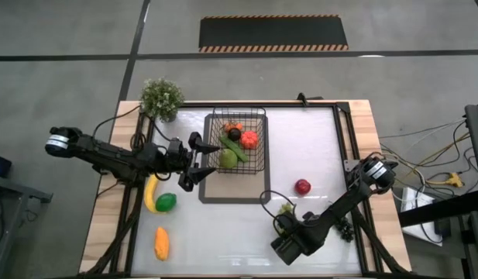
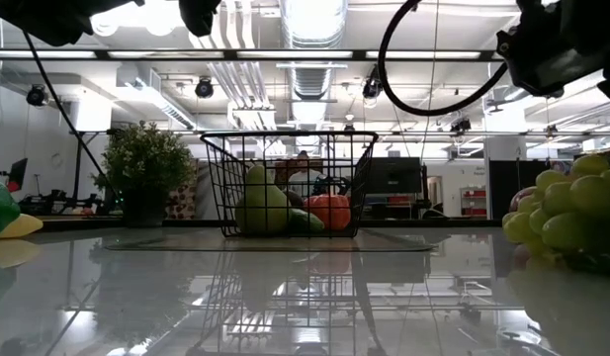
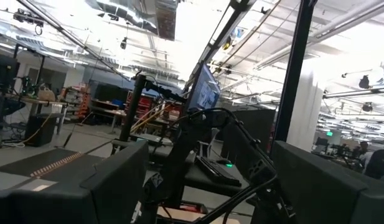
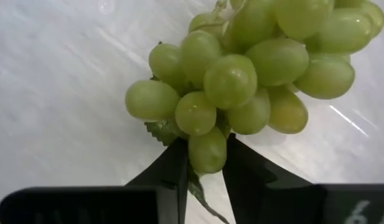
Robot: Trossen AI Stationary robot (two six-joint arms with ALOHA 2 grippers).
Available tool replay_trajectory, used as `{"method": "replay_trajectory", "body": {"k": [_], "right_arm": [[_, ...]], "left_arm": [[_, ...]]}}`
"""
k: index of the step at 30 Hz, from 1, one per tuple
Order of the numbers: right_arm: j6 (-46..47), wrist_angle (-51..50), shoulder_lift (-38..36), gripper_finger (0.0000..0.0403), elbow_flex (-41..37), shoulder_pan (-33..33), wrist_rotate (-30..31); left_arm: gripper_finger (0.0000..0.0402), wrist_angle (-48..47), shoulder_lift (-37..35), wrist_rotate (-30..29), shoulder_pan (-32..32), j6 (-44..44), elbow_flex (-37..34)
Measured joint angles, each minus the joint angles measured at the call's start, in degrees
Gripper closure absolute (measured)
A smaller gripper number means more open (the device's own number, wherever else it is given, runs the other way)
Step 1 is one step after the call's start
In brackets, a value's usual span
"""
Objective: Build produce basket
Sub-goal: Put the green grapes into the black wire basket
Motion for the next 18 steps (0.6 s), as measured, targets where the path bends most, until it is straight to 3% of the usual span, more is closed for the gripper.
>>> {"method": "replay_trajectory", "body": {"k": [9,18], "right_arm": [[-3.90,-0.87,-0.64,0.0344,0.34,0.00,-1.41],[-14.22,-2.51,-0.87,0.0366,5.17,0.00,0.51]], "left_arm": [[0.0077,0.03,-0.14,0.00,0.00,0.00,0.09],[0.0077,0.32,-0.15,-0.02,0.00,0.00,0.17]]}}
